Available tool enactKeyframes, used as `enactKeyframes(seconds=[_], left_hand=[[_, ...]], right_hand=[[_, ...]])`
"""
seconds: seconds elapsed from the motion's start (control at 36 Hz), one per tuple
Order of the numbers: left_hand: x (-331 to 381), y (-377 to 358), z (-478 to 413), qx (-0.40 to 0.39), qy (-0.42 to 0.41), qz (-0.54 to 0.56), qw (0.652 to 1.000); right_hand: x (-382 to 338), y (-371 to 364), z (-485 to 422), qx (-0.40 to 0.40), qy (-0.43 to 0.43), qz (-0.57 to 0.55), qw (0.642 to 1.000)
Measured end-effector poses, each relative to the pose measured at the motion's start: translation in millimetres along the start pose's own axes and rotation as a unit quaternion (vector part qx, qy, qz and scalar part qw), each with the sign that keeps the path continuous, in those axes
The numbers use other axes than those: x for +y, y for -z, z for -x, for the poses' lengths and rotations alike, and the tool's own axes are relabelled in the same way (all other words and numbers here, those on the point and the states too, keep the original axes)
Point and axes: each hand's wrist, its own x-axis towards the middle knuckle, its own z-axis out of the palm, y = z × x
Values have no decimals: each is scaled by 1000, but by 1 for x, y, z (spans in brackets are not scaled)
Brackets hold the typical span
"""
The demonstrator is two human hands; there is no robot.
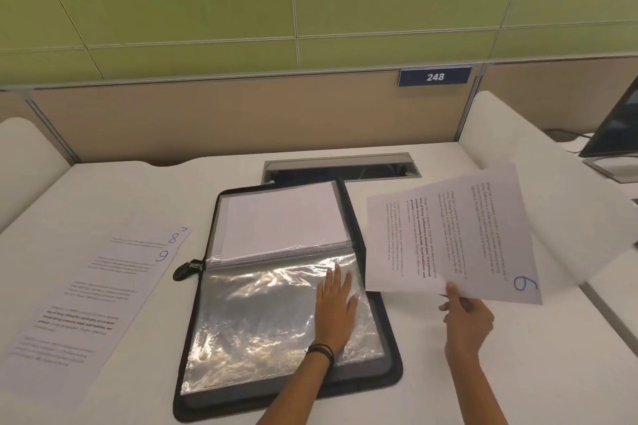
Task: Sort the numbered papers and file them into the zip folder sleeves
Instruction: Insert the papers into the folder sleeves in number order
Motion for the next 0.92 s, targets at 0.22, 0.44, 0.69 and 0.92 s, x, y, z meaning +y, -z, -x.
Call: enactKeyframes(seconds=[0.22,0.44,0.69,0.92], left_hand=[[5,5,-3,-9,45,-25,999],[11,12,-6,3,65,105,992],[17,25,-11,-11,96,227,969],[19,25,-9,0,100,266,959]], right_hand=[[4,-2,0,-9,-5,5,1000],[8,0,5,-36,4,16,999],[10,17,12,-85,9,39,996],[11,36,18,-113,7,45,993]])
